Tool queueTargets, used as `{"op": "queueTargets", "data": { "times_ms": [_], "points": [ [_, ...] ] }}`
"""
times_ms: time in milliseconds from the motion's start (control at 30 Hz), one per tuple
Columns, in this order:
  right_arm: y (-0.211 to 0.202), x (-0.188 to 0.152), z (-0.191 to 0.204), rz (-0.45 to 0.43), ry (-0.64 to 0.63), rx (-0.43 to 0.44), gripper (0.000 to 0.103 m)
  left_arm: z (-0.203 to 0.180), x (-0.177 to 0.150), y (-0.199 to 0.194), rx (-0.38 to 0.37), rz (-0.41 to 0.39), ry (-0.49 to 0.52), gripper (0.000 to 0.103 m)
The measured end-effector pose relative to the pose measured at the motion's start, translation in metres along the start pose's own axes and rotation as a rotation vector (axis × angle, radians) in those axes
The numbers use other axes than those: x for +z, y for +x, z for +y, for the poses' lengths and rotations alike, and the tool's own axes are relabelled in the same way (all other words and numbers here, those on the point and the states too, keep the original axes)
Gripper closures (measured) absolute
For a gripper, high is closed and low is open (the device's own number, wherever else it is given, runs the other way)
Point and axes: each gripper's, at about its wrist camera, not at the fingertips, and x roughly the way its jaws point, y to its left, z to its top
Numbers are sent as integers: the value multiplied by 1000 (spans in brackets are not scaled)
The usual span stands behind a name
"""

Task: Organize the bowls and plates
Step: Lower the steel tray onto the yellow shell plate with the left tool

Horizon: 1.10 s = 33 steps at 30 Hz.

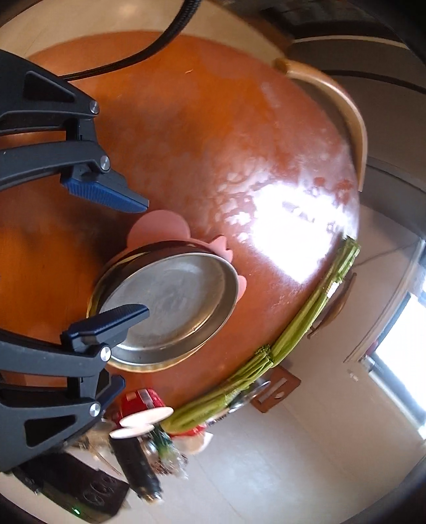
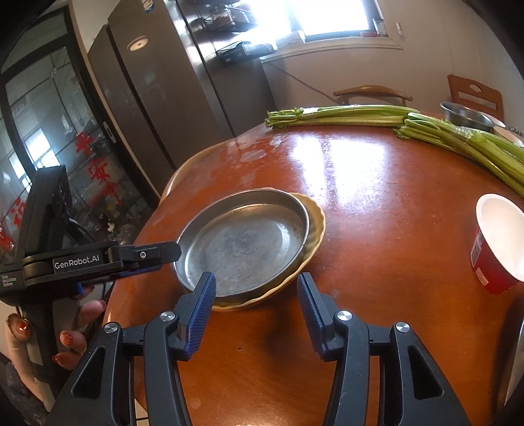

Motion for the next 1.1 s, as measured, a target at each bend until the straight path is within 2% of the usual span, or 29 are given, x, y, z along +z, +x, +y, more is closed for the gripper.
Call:
{"op": "queueTargets", "data": {
  "times_ms": [233,367,467,767,900,1100],
  "points": [
    [1,-1,-4,6,6,12,48,5,1,9,-42,15,-80,41],
    [4,-2,-4,14,-3,12,48,-1,3,19,2,31,-62,41],
    [6,-3,-5,18,-2,10,48,-3,2,25,5,46,-71,41],
    [11,1,-17,18,28,4,48,-24,10,45,46,72,12,41],
    [11,6,-27,5,47,-10,48,-41,15,55,115,75,90,40],
    [12,9,-40,2,60,-35,48,-62,24,73,94,101,134,41]
  ]
}}
